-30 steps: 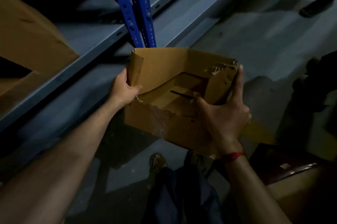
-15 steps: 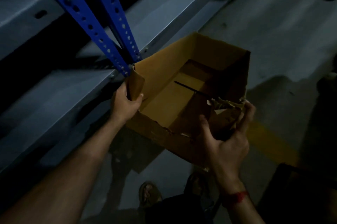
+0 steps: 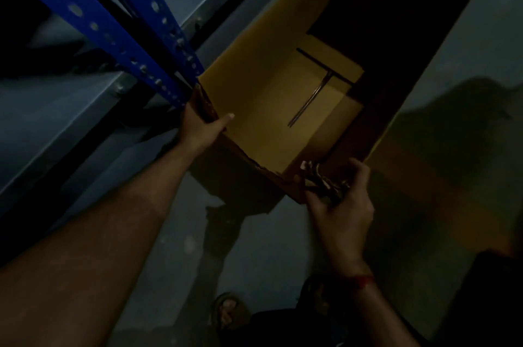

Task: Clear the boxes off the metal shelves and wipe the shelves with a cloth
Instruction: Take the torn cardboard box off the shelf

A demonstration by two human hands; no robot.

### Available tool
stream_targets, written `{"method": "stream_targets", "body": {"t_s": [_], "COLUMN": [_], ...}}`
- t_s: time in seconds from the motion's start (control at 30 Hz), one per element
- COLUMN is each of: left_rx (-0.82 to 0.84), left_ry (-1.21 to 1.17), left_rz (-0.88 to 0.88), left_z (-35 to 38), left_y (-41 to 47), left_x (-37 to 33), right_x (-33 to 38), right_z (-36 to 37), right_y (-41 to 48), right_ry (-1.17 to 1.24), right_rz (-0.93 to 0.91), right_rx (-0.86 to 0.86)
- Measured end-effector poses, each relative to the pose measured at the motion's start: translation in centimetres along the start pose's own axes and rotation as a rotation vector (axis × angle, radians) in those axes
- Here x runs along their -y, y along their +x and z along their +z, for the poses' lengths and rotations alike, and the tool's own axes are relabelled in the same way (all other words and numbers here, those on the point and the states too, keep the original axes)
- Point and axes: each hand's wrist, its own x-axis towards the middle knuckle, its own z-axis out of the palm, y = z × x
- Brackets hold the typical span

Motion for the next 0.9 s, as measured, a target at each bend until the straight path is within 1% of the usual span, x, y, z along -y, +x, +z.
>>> {"method": "stream_targets", "body": {"t_s": [0.13, 0.27, 0.33, 0.4, 0.43, 0.47, 0.53, 0.63, 0.7, 0.8, 0.9], "left_rx": [0.067, 0.083, 0.073, 0.019, -0.018, -0.056, -0.144, -0.237, -0.267, -0.318, -0.436], "left_ry": [0.052, -0.068, -0.106, -0.071, -0.045, -0.018, 0.036, 0.137, 0.208, 0.246, 0.27], "left_rz": [-0.103, -0.103, -0.081, -0.058, -0.043, -0.026, 0.028, 0.186, 0.304, 0.381, 0.533], "left_z": [0.6, 1.5, 1.9, 2.0, 1.8, 1.7, 0.8, -1.1, -3.2, -6.9, -11.0], "left_y": [3.3, 5.0, 5.3, 4.6, 3.8, 2.8, 0.1, -3.9, -6.6, -11.2, -16.7], "left_x": [1.4, 2.4, 2.6, 2.5, 2.3, 1.9, 0.6, -2.0, -4.4, -8.8, -13.7], "right_x": [-2.2, -3.5, -3.5, -2.9, -2.3, -1.5, 1.3, 6.5, 10.6, 16.9, 23.1], "right_z": [3.2, 5.8, 6.2, 6.1, 5.8, 5.4, 4.3, 2.4, 0.8, -2.0, -5.3], "right_y": [0.4, 1.8, 2.7, 3.3, 3.4, 3.4, 3.3, 3.3, 3.3, 3.1, 2.3], "right_ry": [-0.077, -0.142, -0.128, -0.101, -0.12, -0.156, -0.24, -0.28, -0.244, -0.112, 0.001], "right_rz": [0.044, 0.084, 0.135, 0.195, 0.209, 0.203, 0.146, -0.021, -0.131, -0.245, -0.374], "right_rx": [0.163, 0.246, 0.329, 0.421, 0.431, 0.411, 0.315, 0.195, 0.173, 0.135, 0.072]}}
